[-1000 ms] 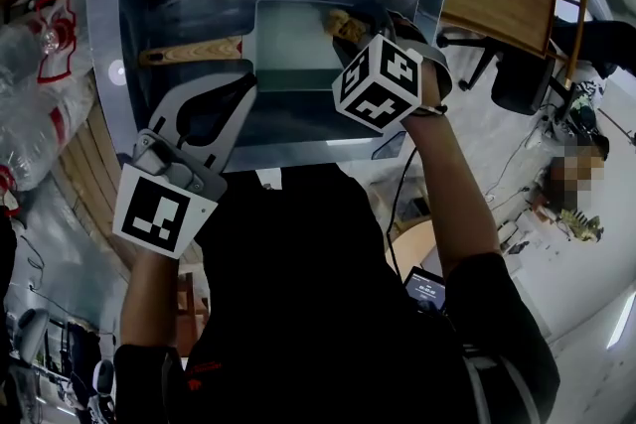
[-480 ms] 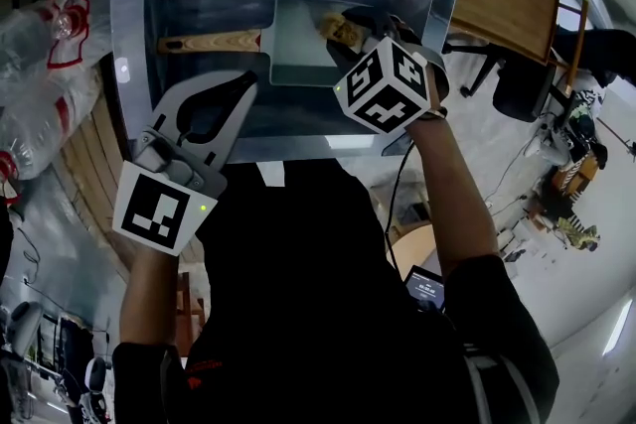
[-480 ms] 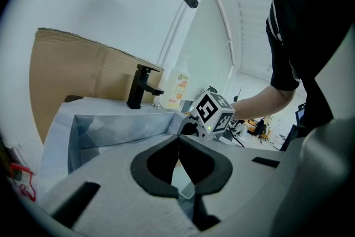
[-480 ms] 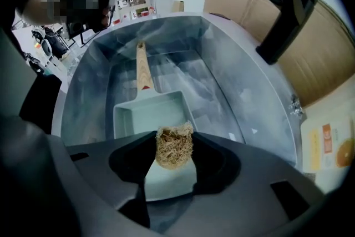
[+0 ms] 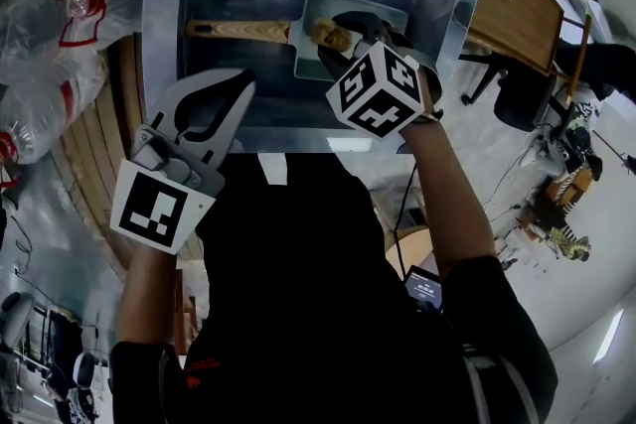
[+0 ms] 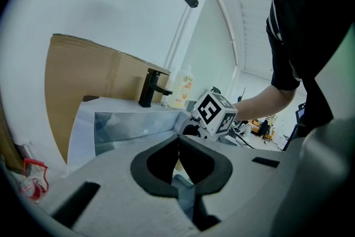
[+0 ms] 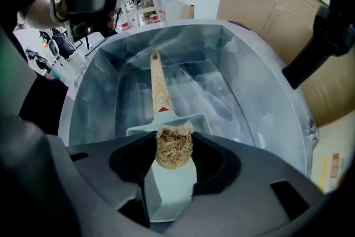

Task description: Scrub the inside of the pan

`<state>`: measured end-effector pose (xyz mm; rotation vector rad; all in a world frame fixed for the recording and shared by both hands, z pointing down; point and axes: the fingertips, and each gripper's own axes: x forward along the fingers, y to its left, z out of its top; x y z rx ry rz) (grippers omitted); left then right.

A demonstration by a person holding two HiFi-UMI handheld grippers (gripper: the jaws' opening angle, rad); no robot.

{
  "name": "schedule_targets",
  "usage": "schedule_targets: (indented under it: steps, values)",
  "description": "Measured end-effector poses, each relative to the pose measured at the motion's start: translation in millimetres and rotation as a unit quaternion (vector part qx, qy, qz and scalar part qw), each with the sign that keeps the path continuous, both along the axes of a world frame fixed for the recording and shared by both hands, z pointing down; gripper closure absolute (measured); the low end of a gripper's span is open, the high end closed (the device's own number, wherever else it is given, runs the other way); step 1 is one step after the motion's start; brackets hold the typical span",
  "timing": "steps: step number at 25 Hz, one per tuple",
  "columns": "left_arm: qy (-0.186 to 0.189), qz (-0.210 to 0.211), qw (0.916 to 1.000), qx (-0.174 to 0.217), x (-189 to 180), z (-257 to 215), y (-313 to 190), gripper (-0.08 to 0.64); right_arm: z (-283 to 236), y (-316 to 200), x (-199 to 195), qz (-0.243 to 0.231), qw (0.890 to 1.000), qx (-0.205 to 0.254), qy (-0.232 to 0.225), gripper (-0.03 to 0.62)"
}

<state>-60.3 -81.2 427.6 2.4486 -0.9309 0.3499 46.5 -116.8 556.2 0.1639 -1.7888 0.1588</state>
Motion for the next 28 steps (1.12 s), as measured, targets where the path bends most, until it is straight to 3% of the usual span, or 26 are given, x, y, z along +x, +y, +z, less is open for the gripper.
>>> schedule_targets:
  steps: [12,28]
  values:
    - [0.002,-0.009,0.9999,-0.005,-13.0,5.9,7.8,0.541,15.0,11.4,-5.9,-0.017,1.000,-0.014,0.020,0.399]
    - [0.014,0.019,0.9997,0.008,44.6,-0.6,-6.6,0.541,16.1,11.7,78.9,-0.035,0.993,-0.009,0.111,0.399]
